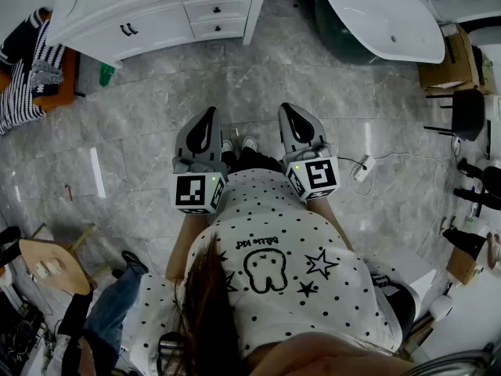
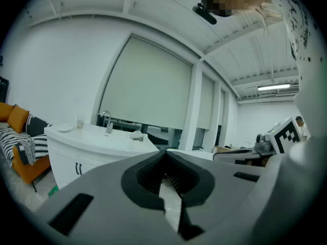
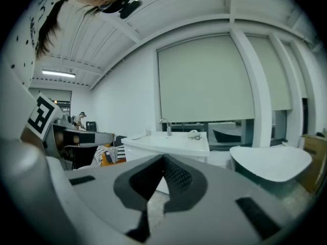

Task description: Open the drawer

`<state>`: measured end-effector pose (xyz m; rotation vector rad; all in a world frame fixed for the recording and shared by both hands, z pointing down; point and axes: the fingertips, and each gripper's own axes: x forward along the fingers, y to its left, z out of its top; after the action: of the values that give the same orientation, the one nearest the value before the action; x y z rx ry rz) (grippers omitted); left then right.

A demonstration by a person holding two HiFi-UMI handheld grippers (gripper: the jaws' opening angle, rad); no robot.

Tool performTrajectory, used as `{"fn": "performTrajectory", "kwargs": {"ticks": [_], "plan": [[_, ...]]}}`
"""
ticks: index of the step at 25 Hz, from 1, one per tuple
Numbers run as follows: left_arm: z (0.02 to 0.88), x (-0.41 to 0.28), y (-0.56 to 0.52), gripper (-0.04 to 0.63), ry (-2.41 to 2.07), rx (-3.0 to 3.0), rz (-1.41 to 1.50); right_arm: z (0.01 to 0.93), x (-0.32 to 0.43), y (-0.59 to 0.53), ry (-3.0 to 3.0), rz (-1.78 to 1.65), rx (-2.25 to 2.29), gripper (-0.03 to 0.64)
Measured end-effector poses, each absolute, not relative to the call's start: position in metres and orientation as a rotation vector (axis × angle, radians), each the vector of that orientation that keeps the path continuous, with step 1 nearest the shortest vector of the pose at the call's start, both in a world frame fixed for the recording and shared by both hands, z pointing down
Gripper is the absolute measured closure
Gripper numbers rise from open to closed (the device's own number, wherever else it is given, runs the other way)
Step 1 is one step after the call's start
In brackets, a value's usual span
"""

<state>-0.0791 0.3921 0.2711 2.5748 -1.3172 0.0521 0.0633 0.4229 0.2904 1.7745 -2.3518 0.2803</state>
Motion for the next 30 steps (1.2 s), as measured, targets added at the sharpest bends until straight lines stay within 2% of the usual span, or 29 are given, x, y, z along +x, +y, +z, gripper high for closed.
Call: {"fn": "performTrajectory", "kwargs": {"ticks": [21, 30], "plan": [[0.280, -0.061, 0.379, 0.591, -1.379, 2.541, 0.027, 0.298, 0.105, 0.417, -2.407, 0.305, 1.769, 0.601], [0.286, -0.056, 0.325, 0.591, -1.412, 2.501, 0.021, 0.309, 0.111, 0.366, -2.408, 0.351, 1.726, 0.601]]}}
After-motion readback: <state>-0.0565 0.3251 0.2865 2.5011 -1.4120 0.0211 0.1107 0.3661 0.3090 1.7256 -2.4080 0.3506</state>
